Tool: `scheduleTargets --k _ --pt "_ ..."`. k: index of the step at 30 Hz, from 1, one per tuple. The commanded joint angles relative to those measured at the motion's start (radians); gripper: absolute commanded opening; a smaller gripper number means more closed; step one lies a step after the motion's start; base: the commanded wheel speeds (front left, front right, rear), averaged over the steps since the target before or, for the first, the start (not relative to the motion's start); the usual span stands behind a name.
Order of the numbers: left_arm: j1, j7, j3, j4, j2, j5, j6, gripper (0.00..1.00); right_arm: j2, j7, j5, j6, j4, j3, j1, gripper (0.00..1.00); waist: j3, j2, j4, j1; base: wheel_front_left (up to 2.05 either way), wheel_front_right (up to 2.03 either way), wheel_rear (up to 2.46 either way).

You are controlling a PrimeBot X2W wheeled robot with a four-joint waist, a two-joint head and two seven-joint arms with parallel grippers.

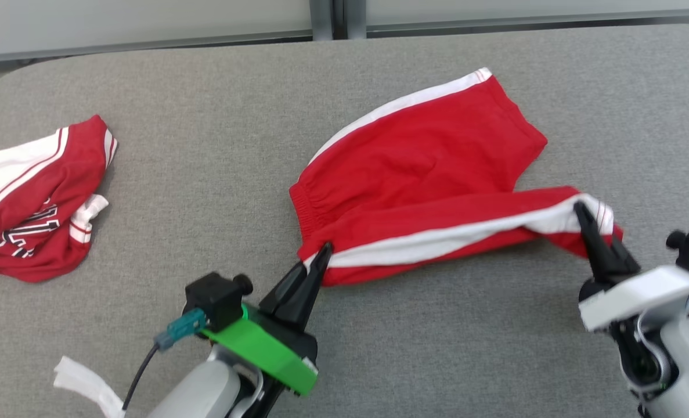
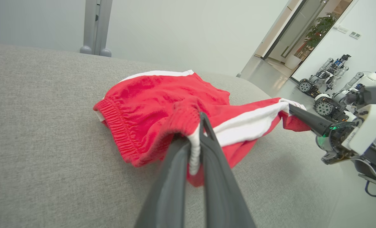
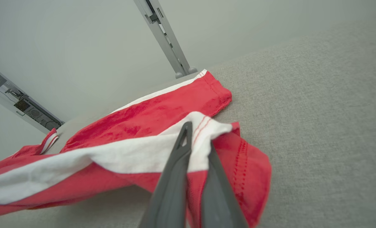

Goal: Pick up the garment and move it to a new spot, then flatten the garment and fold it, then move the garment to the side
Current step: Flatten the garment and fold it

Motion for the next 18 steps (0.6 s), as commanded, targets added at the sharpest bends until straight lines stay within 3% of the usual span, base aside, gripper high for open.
scheduleTargets --k 1,9,18 --pt "-0.036 0.000 0.000 0.008 -0.006 -0.005 -0.003 0.00 -0.006 0.011 -0.014 0.000 0.008 -0.008 -0.041 0.00 0.024 -0.0001 0.017 0.0001 0.00 0.00 0.00" --pt "-0.190 0.000 0.021 0.107 -0.066 -0.050 -0.003 0.00 -0.004 0.055 -0.062 0.000 0.108 0.000 -0.275 0.00 0.096 -0.0001 0.056 0.0001 0.00 0.00 0.00" --pt "-0.356 0.000 0.037 0.261 -0.135 -0.095 -0.003 0.00 0.033 0.056 -0.068 0.000 0.332 0.037 -0.539 0.00 0.178 -0.0001 0.088 0.0001 0.00 0.00 0.00"
